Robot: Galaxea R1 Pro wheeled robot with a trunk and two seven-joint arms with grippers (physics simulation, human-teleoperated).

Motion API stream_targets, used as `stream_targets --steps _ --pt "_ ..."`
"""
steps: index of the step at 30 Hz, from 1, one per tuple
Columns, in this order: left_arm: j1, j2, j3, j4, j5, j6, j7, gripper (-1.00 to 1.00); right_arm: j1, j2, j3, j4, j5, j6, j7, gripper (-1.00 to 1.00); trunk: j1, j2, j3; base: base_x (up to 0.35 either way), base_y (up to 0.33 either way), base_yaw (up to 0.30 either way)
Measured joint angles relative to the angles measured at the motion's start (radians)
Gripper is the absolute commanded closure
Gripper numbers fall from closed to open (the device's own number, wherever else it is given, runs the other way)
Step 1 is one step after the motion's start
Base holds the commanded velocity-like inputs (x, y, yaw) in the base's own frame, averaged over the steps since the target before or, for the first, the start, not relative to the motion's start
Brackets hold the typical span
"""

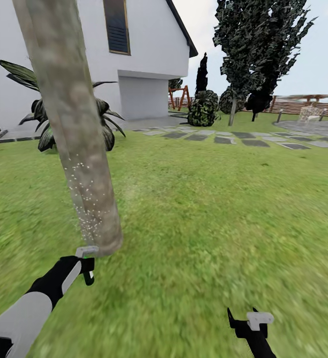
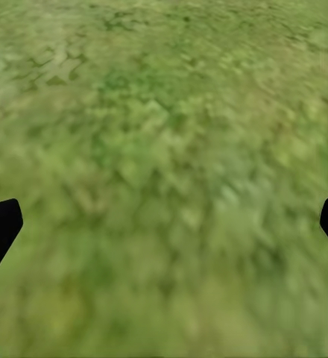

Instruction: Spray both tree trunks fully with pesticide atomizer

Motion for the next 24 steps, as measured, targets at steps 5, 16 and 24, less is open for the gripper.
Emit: stream_targets --steps 5,16,24 --pt "0.000 -0.001 0.000 0.000 0.004 0.000 0.001 1.00 0.000 0.003 0.001 0.000 0.000 0.000 0.000 -1.00 0.000 0.000 0.000 0.201 -0.223 0.000" --pt "0.000 -0.002 -0.002 0.000 0.012 0.000 0.001 1.00 0.000 0.005 0.000 0.000 0.000 0.000 0.000 -1.00 0.000 0.000 0.000 0.105 -0.244 0.197" --pt "0.000 -0.002 -0.001 0.000 0.011 0.000 0.001 1.00 0.000 0.003 0.000 -0.001 0.000 0.000 0.000 -1.00 0.000 0.000 0.000 0.000 -0.273 0.060"
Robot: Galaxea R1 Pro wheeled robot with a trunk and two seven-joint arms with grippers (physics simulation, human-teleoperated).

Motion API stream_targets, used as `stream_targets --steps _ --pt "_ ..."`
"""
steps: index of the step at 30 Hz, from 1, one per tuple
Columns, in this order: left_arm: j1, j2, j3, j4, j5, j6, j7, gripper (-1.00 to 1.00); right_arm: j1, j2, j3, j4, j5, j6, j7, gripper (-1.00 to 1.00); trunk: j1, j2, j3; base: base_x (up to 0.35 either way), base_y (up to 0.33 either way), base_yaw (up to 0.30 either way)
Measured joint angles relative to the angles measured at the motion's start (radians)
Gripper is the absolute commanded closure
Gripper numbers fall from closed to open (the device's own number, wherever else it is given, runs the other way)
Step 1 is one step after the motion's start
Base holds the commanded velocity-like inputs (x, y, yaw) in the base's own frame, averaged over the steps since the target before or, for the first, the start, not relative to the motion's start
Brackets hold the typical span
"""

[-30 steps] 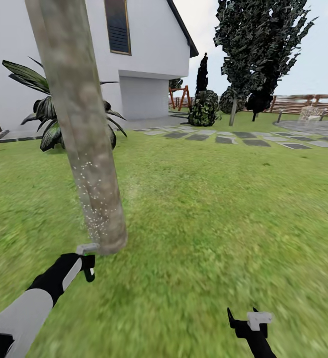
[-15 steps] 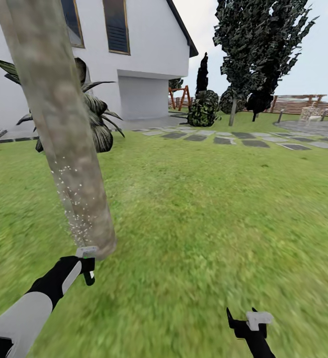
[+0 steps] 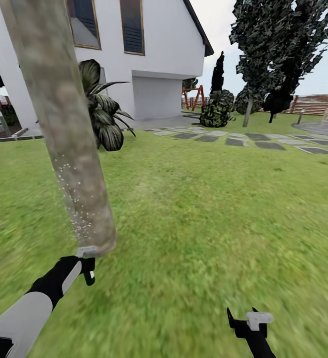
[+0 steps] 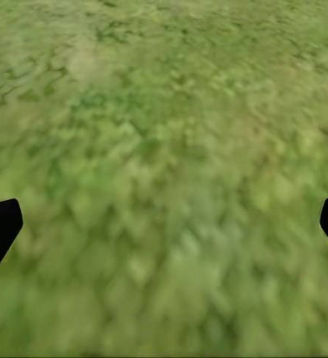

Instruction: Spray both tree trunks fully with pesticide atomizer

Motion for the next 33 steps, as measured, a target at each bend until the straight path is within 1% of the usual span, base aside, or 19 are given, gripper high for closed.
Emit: stream_targets --steps 10,19,23,33 --pt "0.000 0.000 0.002 0.000 -0.002 0.000 0.000 1.00 0.000 0.000 0.000 0.000 0.000 0.000 0.001 -1.00 0.000 0.000 0.000 0.000 -0.273 0.017" --pt "0.000 0.003 0.003 0.000 -0.002 0.000 0.000 1.00 0.000 0.002 0.000 0.000 0.000 0.000 0.001 -1.00 0.000 0.000 0.000 0.011 -0.273 0.258" --pt "0.001 0.007 0.004 0.000 -0.002 0.000 0.001 1.00 0.000 0.001 0.000 0.000 0.000 0.000 0.001 -1.00 0.000 0.000 0.000 0.160 -0.246 0.177" --pt "0.000 0.008 0.004 0.001 -0.001 0.000 0.000 1.00 0.000 0.001 0.000 0.000 0.000 0.000 0.002 -1.00 0.000 0.000 0.000 0.235 -0.199 0.007"
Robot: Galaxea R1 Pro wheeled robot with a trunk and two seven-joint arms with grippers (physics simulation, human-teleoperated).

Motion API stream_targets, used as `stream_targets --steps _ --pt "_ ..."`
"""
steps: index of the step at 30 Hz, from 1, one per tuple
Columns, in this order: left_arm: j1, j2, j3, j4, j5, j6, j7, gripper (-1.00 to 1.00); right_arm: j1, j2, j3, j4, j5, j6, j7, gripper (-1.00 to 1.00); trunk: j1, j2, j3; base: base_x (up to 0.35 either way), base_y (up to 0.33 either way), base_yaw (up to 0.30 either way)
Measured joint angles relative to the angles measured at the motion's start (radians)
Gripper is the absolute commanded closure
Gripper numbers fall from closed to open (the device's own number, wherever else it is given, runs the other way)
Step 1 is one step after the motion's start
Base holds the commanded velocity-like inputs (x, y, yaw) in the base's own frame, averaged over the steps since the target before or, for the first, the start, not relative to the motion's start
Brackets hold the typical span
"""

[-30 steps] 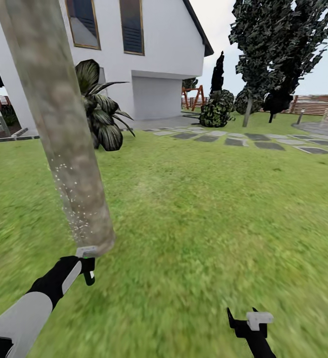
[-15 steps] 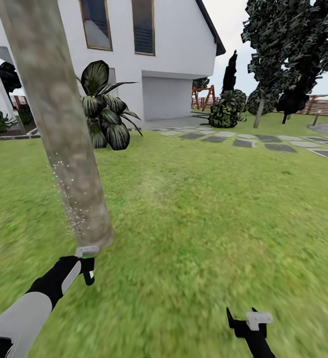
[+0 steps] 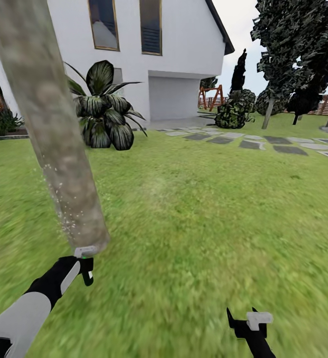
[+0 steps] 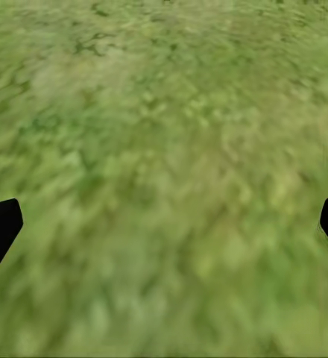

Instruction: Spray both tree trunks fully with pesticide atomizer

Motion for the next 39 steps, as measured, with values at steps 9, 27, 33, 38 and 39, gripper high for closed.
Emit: stream_targets --steps 9,27,33,38,39 --pt "0.001 0.000 -0.001 0.000 0.000 0.000 0.000 1.00 0.000 0.000 0.000 0.000 0.000 0.000 0.000 -1.00 0.000 0.000 0.000 0.240 -0.194 0.000" --pt "0.001 0.004 0.002 -0.001 0.000 0.001 0.001 1.00 0.000 0.001 0.000 0.000 0.000 0.000 0.000 -1.00 0.000 0.000 0.000 0.206 -0.207 0.164" --pt "0.001 0.016 0.040 0.000 -0.002 0.002 0.001 1.00 0.000 0.001 0.000 0.000 0.000 0.000 0.000 -1.00 0.000 0.000 0.000 0.045 -0.270 0.277" --pt "0.001 0.018 0.043 0.000 0.000 0.000 0.001 1.00 0.000 0.001 0.000 0.000 0.000 0.000 0.000 -1.00 0.000 0.000 0.000 0.132 -0.271 0.277" --pt "0.001 0.018 0.043 -0.001 0.000 0.000 0.001 1.00 0.000 0.001 0.000 0.000 0.000 0.000 0.000 -1.00 0.000 0.000 0.000 0.145 -0.269 0.277"
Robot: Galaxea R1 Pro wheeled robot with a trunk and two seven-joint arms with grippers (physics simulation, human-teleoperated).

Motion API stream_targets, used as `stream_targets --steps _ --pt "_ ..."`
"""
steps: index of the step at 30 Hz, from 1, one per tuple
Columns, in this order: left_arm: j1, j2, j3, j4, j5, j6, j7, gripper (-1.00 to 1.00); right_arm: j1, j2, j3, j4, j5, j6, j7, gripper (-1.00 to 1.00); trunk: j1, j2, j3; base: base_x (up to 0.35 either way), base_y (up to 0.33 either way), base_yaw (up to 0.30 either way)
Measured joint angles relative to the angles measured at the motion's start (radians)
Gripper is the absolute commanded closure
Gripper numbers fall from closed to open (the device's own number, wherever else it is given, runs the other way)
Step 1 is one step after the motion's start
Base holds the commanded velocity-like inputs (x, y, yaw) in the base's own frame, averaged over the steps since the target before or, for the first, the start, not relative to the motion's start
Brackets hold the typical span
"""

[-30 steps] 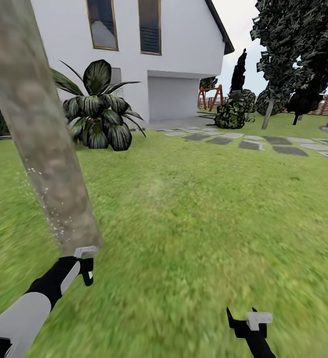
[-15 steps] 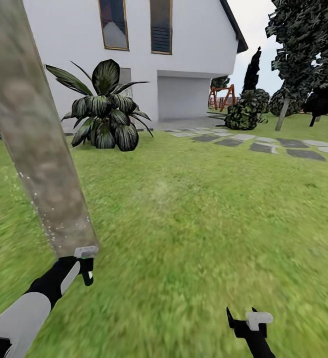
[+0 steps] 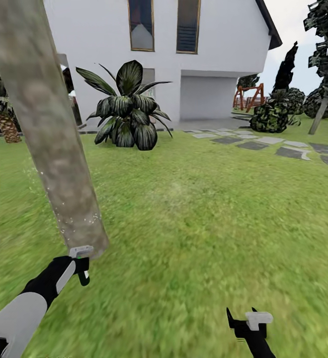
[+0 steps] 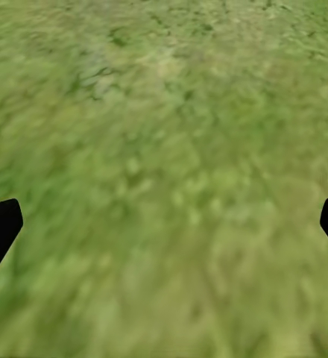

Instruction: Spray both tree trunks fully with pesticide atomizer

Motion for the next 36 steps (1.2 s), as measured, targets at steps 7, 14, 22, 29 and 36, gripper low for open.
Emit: stream_targets --steps 7,14,22,29,36 --pt "0.000 -0.001 0.000 -0.001 0.000 0.000 0.000 1.00 0.000 0.000 0.000 0.000 0.000 0.000 0.000 -1.00 0.000 0.000 0.000 0.152 -0.267 0.277" --pt "0.004 -0.001 0.000 -0.001 0.000 0.000 0.000 1.00 0.000 0.000 0.000 0.000 0.000 0.000 0.000 -1.00 0.000 0.000 0.000 0.153 -0.267 0.277" --pt "0.006 -0.001 0.000 -0.001 0.000 0.000 0.000 1.00 0.000 0.000 0.000 0.000 0.000 0.000 0.000 -1.00 0.000 0.000 0.000 0.153 -0.266 0.178" --pt "0.005 -0.001 0.000 -0.001 0.001 0.000 0.000 1.00 0.000 0.000 0.000 0.000 0.000 0.000 0.000 -1.00 0.000 0.000 0.000 0.110 -0.267 0.097" --pt "0.006 -0.001 0.000 -0.001 0.001 0.000 0.000 1.00 0.000 0.000 0.000 0.000 0.000 0.000 0.000 -1.00 0.000 0.000 0.000 0.088 -0.267 0.273"
